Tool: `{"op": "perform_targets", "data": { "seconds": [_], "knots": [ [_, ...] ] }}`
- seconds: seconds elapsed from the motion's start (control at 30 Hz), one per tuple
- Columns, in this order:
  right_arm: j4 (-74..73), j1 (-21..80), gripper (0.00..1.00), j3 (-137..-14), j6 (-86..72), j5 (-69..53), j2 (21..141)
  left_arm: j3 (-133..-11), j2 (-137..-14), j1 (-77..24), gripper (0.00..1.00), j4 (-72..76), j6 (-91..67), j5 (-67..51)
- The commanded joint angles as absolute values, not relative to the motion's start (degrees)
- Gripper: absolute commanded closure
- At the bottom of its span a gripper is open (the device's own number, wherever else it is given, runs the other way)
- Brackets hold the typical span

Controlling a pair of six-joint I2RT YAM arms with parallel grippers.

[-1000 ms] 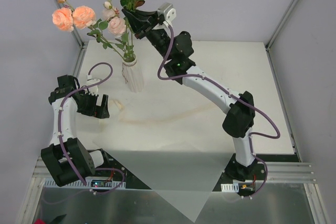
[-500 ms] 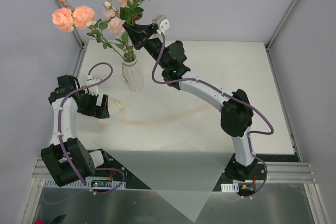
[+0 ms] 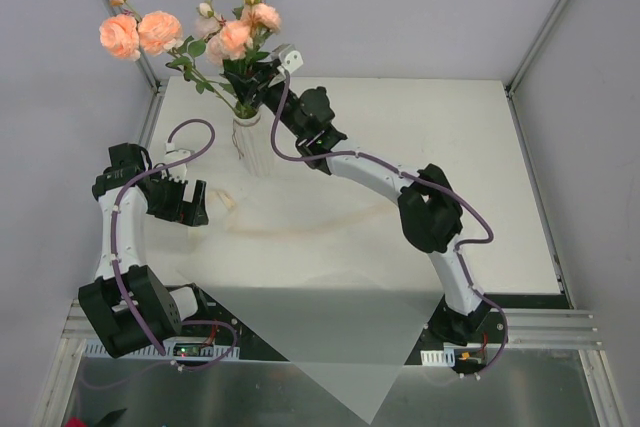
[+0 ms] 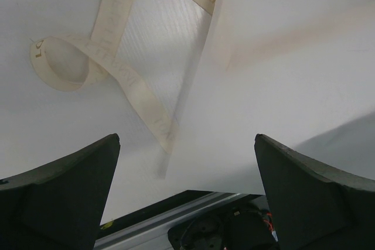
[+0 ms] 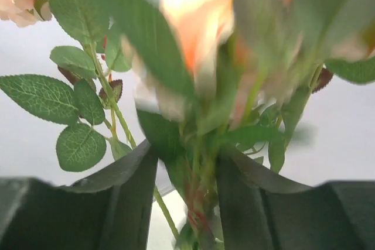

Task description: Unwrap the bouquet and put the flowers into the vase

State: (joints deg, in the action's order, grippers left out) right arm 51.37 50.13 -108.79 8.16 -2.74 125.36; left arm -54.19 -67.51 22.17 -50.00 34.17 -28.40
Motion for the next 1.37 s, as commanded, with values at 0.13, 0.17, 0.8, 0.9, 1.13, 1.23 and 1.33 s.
{"op": "perform_targets", "data": {
  "seconds": [0.13, 0.17, 0.8, 0.9, 1.13, 1.23, 1.33],
  "knots": [
    [54.8, 50.9, 0.32, -94.9, 11.2, 1.6, 115.3, -55.5, -66.4, 22.2, 0.01, -51.4, 35.2, -29.7],
    [54.6, 51.0, 0.19, -92.7, 11.1, 1.8, 112.0, -55.7, -66.4, 22.3, 0.01, -51.5, 35.2, -29.8],
    [-17.1, 51.4, 0.03, -77.9, 5.1, 20.3, 80.6, -56.9, -64.9, 22.3, 0.01, -52.6, 31.2, -36.2],
    [-24.9, 51.4, 0.03, -76.8, 4.5, 23.0, 78.4, -57.1, -64.5, 22.2, 0.01, -52.6, 30.5, -36.1],
    [-28.7, 51.2, 0.04, -70.8, 2.8, 25.5, 71.8, -57.9, -64.4, 22.3, 0.01, -52.6, 28.5, -36.7],
    [-30.6, 51.2, 0.03, -71.6, 3.1, 26.0, 71.5, -57.7, -64.7, 22.2, 0.01, -52.6, 27.9, -37.4],
    [-32.3, 50.3, 0.03, -72.5, 3.7, 26.3, 71.6, -57.4, -65.0, 22.3, 0.01, -51.6, 27.1, -37.6]
  ]
}}
